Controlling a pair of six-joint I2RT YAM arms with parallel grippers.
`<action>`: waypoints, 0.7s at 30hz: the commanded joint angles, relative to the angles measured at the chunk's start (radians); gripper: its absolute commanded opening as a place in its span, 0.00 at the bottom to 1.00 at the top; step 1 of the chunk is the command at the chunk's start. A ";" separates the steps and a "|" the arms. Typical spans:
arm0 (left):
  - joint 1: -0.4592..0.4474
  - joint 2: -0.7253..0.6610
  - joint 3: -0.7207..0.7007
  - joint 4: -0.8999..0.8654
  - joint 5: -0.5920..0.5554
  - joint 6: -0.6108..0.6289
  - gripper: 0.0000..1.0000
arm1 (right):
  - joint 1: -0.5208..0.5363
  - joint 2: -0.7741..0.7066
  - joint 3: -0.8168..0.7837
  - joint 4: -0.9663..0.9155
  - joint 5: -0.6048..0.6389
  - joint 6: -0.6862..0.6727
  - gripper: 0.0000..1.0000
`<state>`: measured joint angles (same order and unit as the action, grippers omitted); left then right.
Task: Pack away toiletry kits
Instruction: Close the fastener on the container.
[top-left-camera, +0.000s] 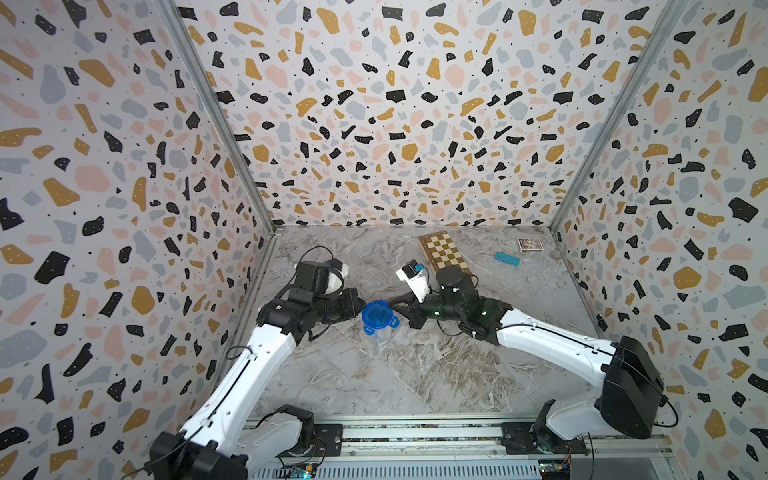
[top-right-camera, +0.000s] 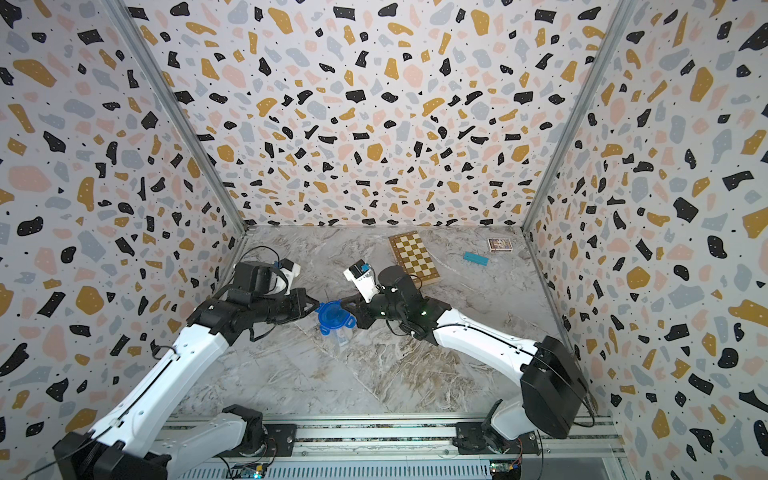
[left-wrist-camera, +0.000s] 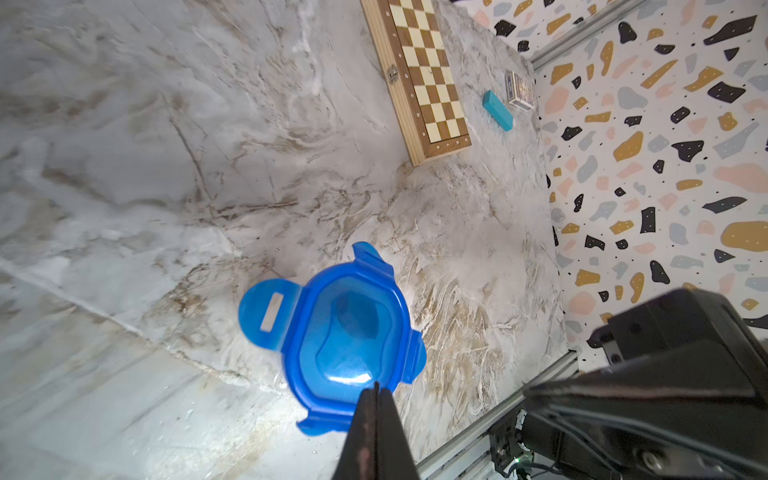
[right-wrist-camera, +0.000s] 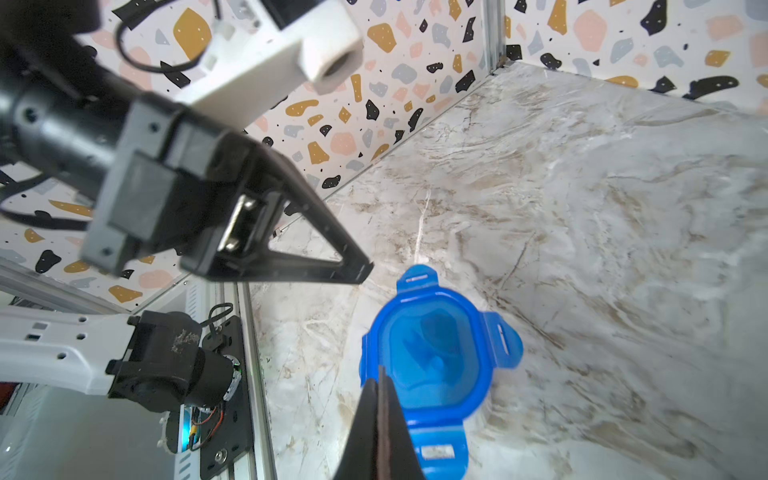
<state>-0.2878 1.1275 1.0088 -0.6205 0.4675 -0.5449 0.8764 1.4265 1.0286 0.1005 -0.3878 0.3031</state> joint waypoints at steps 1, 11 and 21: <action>0.001 0.062 0.027 0.074 0.091 0.026 0.00 | -0.004 -0.033 -0.061 -0.061 0.008 0.021 0.00; -0.051 0.217 0.064 0.019 0.080 0.052 0.00 | -0.009 -0.023 -0.118 -0.093 -0.024 0.021 0.00; -0.051 0.229 -0.037 0.021 0.027 0.027 0.00 | -0.022 0.062 -0.077 -0.050 -0.070 0.020 0.00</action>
<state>-0.3378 1.3499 1.0241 -0.5632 0.5346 -0.5167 0.8608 1.4891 0.9047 0.0265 -0.4351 0.3176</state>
